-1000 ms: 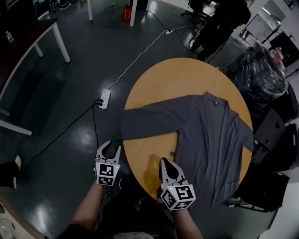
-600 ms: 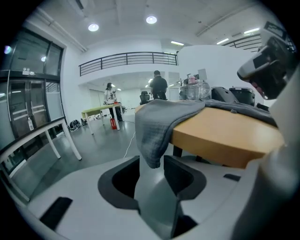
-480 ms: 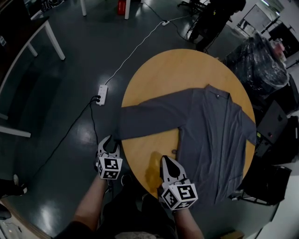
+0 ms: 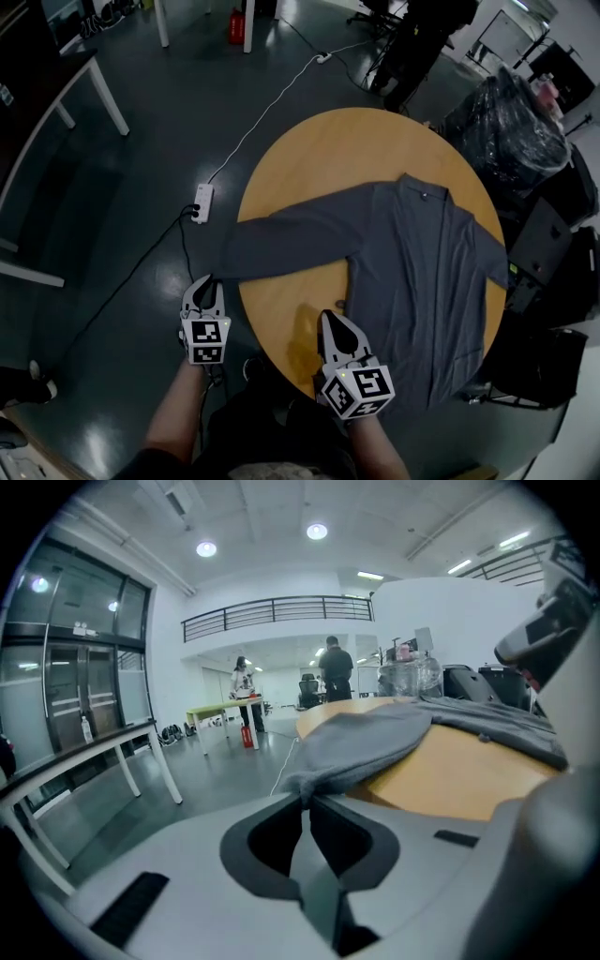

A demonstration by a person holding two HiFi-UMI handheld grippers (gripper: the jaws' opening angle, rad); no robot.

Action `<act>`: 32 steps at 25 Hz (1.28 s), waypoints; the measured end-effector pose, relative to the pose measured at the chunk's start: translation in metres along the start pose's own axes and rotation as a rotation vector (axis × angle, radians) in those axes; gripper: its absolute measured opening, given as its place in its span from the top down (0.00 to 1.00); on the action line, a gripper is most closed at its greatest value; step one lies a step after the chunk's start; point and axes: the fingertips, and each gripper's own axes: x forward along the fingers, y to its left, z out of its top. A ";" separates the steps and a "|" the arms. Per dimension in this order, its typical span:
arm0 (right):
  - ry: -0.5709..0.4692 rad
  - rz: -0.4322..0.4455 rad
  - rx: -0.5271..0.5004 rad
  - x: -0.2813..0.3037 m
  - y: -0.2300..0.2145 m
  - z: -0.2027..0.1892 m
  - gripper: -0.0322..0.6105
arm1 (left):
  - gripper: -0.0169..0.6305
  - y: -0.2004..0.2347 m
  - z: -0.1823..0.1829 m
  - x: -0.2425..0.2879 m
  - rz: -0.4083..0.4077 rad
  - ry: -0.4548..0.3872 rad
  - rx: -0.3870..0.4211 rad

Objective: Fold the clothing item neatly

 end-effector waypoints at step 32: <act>-0.230 -0.042 0.019 -0.211 -0.243 0.083 0.97 | 0.92 -0.294 0.256 -0.048 -0.085 -0.381 -0.023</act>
